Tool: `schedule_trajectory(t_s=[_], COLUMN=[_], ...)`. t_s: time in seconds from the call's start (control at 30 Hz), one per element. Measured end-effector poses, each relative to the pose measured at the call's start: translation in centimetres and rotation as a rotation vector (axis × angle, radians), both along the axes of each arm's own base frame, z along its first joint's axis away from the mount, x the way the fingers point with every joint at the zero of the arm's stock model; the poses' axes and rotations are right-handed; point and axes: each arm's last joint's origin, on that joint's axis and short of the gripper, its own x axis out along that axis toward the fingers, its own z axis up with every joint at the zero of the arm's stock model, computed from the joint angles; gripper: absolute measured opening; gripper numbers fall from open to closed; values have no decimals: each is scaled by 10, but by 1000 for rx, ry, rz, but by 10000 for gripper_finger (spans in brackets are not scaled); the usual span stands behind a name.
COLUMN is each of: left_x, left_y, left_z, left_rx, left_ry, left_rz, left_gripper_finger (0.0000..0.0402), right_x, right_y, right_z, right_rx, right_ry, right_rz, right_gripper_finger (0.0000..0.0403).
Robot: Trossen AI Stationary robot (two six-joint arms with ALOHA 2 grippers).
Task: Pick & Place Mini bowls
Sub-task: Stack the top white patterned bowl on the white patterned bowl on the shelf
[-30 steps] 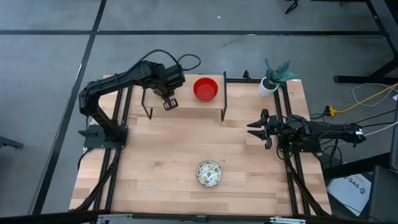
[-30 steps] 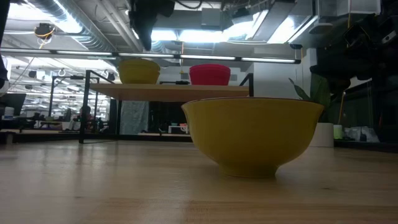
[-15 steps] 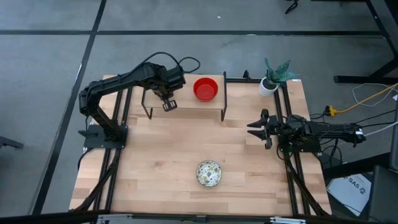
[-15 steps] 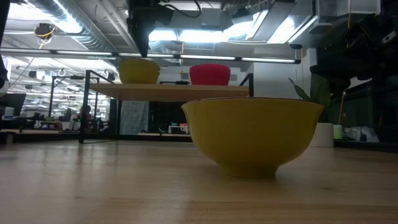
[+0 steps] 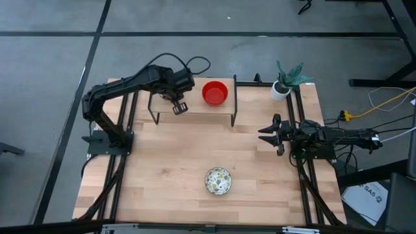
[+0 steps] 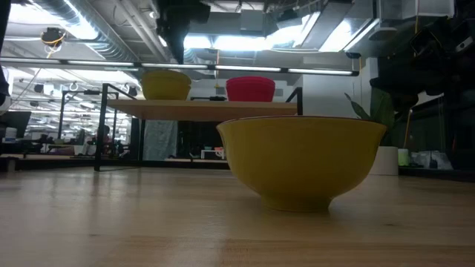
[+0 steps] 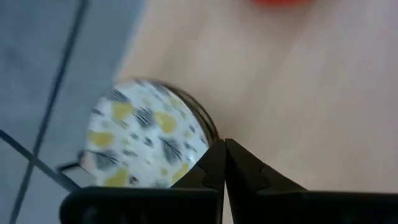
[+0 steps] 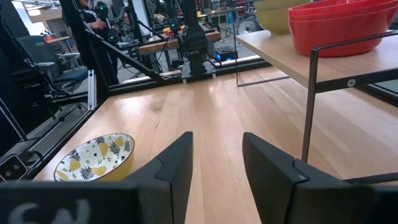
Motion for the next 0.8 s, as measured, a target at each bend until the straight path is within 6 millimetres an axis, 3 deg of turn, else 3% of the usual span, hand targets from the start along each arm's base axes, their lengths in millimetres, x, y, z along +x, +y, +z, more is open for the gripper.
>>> schedule_trajectory(t_s=[0.13,0.3,0.63,0.8], left_x=[-3,-3,3,-4], left_y=[-5,-16,-47,-62], left_z=[16,19,-6,-18], left_rx=[113,233,473,567], left_ry=[-52,-66,-223,-355], left_rz=[20,105,453,576], left_gripper_finger=[2,1,2,2], right_x=[0,0,0,0], right_y=[0,0,0,0], right_z=[0,0,0,0], right_rx=[0,0,0,0], right_ry=[0,0,0,0], right_rz=[0,0,0,0], right_gripper_finger=[140,140,140,140])
